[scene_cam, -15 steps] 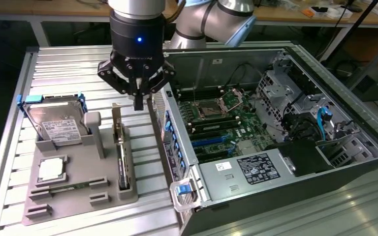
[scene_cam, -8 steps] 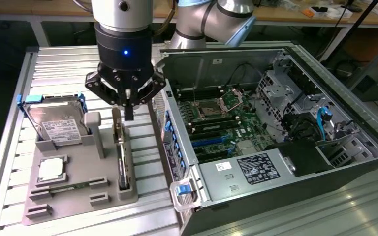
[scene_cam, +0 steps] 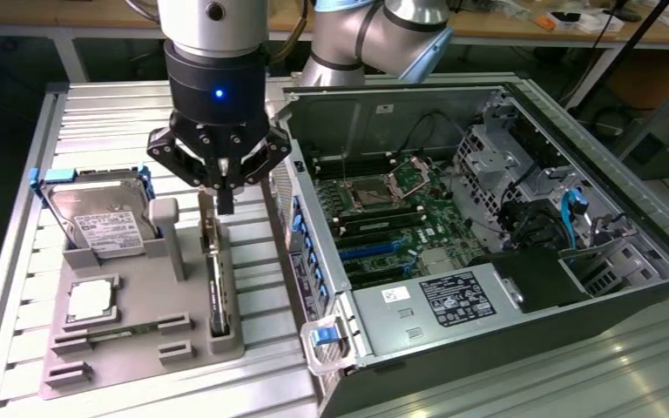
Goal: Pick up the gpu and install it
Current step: 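Pick up the gpu and move the gpu toward the slot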
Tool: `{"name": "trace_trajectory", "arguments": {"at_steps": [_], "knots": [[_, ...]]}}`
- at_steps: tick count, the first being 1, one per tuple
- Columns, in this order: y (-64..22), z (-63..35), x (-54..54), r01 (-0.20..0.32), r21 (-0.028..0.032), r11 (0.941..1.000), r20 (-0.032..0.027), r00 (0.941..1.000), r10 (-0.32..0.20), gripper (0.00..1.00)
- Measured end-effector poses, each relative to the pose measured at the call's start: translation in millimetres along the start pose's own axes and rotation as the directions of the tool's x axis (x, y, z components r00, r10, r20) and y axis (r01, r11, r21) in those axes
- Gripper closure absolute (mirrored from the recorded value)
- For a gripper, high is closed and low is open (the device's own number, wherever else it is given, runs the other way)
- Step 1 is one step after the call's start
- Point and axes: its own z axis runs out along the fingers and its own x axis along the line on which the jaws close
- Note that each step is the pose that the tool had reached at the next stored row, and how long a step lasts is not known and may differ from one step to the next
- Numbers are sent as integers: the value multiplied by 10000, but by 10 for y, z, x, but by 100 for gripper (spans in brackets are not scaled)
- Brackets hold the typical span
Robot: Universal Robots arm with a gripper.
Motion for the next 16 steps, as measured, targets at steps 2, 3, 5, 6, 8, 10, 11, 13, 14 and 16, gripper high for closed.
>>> {"name": "trace_trajectory", "arguments": {"at_steps": [2,3,5,6,8,10,11,13,14,16], "knots": [[0,0,0,-1,1,10000,0,10000,1,89],[0,0,0,0,0,10000,-2,10000,0,89],[0,0,0,0,-1,10000,-1,10000,0,89],[0,0,0,-1,-1,10000,0,10000,1,76],[0,0,0,-1,-2,10000,0,10000,1,64],[-6,1,1,49,-50,10000,41,10000,-49,52],[-6,1,0,138,-445,9989,36,9999,-136,52],[-41,29,3,210,-623,9978,32,9998,-209,52],[-62,65,23,209,-626,9978,32,9998,-207,52],[-131,152,79,211,-626,9978,31,9998,-209,52]]}}
